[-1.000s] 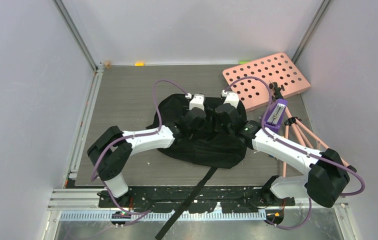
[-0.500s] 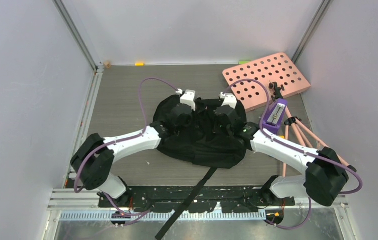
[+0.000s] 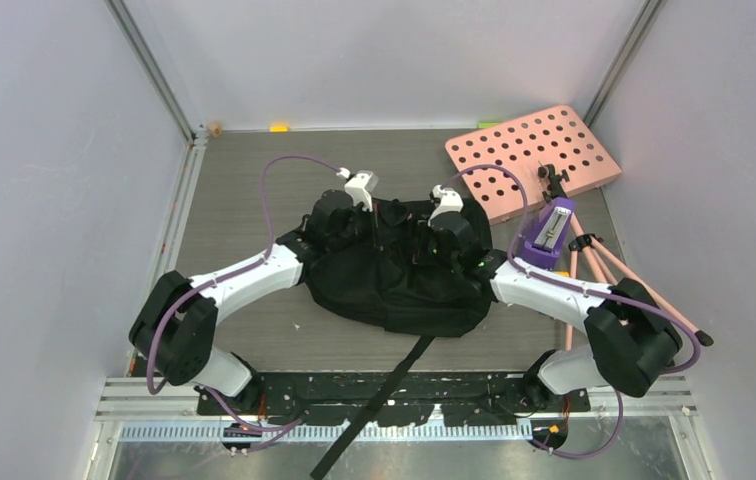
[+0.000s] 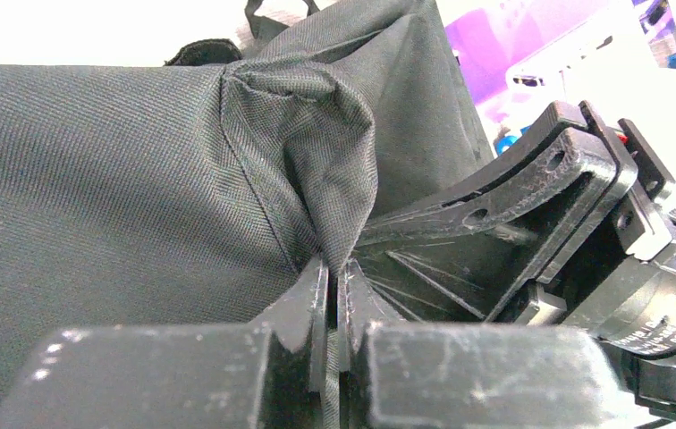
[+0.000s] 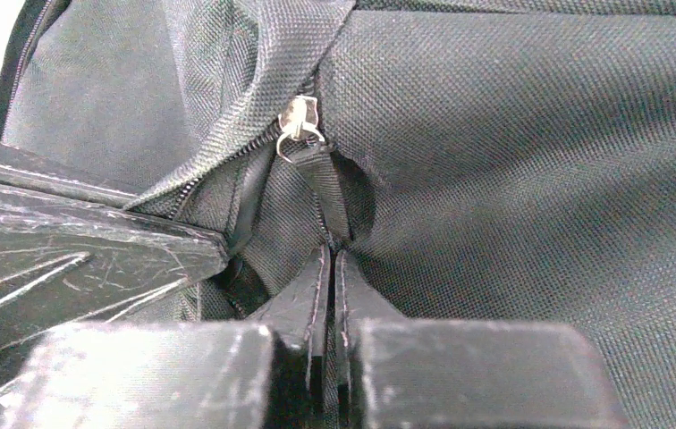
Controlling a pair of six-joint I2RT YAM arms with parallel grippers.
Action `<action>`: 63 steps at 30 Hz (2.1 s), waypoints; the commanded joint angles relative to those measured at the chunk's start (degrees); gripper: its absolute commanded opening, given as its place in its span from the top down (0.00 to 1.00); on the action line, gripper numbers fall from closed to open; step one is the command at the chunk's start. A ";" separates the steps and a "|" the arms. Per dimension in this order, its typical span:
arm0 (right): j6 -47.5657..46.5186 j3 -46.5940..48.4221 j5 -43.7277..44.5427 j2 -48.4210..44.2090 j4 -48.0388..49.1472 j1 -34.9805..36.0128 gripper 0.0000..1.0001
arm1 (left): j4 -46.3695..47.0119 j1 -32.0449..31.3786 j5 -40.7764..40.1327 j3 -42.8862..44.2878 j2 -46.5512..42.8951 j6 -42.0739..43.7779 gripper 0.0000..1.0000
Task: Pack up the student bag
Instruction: Unzip the student bag at the center of the board.
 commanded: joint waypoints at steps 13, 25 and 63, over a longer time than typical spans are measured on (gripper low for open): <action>-2.80 6.11 4.01 -13.73 -17.26 -1.74 0.45 | 2.58 2.49 7.32 -0.44 -0.70 -6.70 1.00; -7.31 9.16 -13.87 -4.19 -10.01 -6.73 0.44 | 0.62 2.63 7.20 0.99 0.75 -8.28 1.00; -13.42 7.50 -16.97 -2.44 -6.06 -6.82 1.00 | -14.19 3.82 -1.63 12.48 1.09 -1.23 0.30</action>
